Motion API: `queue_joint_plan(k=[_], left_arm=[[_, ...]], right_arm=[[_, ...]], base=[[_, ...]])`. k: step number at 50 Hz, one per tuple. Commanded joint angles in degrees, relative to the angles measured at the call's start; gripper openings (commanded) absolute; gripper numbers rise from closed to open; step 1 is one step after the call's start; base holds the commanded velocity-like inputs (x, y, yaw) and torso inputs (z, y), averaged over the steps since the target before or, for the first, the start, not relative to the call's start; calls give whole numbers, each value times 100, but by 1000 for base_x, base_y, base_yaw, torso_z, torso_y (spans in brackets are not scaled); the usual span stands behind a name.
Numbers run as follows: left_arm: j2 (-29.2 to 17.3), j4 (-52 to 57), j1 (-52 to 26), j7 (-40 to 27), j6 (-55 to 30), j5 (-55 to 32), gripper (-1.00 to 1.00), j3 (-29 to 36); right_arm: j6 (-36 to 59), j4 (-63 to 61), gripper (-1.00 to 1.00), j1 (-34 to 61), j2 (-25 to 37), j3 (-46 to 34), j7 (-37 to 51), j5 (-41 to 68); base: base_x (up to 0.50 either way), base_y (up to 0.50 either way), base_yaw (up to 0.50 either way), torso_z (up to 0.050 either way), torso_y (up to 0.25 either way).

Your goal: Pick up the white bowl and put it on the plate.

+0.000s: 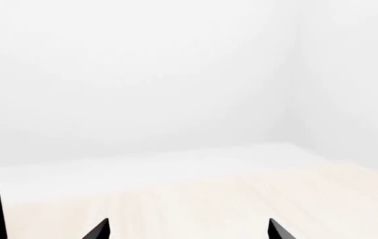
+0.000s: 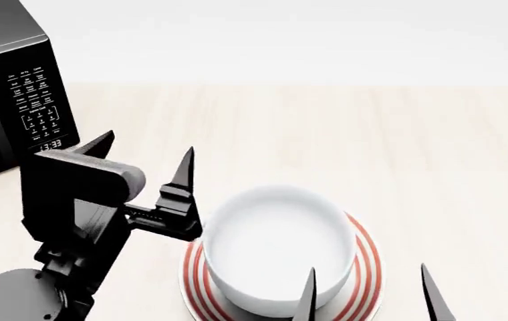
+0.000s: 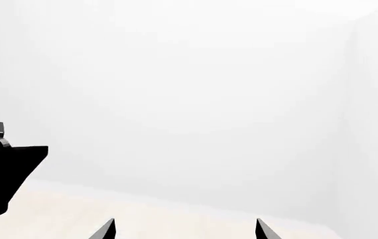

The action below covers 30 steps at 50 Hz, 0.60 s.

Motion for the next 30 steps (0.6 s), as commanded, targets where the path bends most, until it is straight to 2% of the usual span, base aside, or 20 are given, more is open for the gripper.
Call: queue_joint_plan(k=[1,17,30], left_arm=[[-598,978,136,-705,213,720,100,112],[-1391,2260,113,-1641,14,1815,100,255],[-1965,3439,-6,-2411,-464,2586,100,319]], right_arm=[[127,-329,100,-34,62,82,53,32],[468,-1031,100,-57,168,130,128,-40],[646,-1497,100,-54,219,102,148,-92]], base=[[0,0,0,0,0],[0,0,0,0,0],[0,0,0,0,0]])
